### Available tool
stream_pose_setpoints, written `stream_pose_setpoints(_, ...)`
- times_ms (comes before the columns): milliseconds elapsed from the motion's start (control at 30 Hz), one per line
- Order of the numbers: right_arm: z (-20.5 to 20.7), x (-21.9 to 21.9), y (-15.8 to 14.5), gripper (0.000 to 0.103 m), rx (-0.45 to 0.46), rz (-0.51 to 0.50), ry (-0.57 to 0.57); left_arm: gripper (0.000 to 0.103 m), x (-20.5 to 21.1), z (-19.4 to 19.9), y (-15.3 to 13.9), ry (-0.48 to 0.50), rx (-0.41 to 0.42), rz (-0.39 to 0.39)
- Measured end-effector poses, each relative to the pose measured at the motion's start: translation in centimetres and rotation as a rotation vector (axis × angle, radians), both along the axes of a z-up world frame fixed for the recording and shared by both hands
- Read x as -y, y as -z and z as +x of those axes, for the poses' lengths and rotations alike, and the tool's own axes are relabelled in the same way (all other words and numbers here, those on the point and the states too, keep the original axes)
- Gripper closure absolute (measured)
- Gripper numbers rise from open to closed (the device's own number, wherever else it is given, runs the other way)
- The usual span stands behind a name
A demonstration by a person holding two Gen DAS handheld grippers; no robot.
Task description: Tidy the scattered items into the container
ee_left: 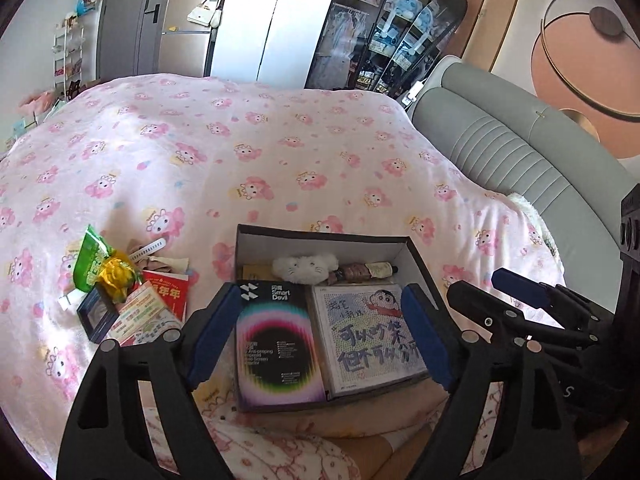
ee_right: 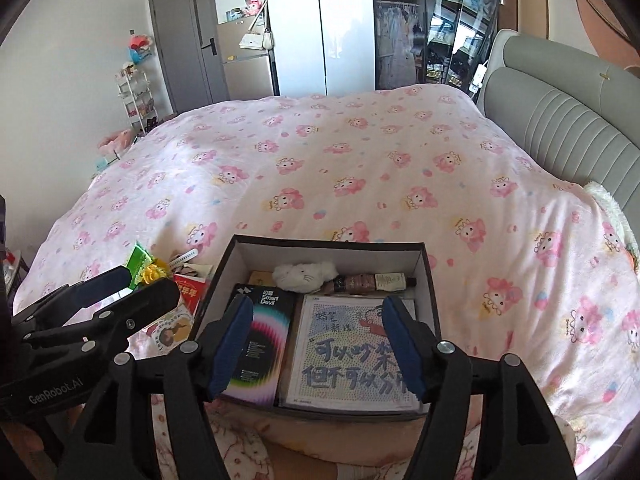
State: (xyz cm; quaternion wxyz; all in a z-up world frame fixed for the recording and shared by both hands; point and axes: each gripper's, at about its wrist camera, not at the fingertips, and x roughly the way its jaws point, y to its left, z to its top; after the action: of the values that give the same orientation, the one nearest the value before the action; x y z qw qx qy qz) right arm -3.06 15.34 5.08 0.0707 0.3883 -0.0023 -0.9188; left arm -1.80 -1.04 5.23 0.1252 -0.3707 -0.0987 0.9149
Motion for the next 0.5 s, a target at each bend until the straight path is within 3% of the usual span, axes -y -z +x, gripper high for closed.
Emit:
stream_pose_setpoints(67, 0.9, 0.5, 0.1, 0.038, -0.01, 0.002, 0.008, 0.001, 0.5, 1.1, 0.1, -0.032, -0.006, -0.033)
stream_pose_setpoints(200, 2.4, 0.4, 0.5, 0.038, -0.022, -0.032, 0.009, 0.001, 0.8, 2.8, 0.0, -0.03, -0.033, -0.039)
stream_pose_setpoints(500, 5.0, -2.4, 0.2, 0.038, -0.008, -0.008, 0.044, 0.001, -0.9, 5.0, 0.1, -0.009, -0.043, -0.023)
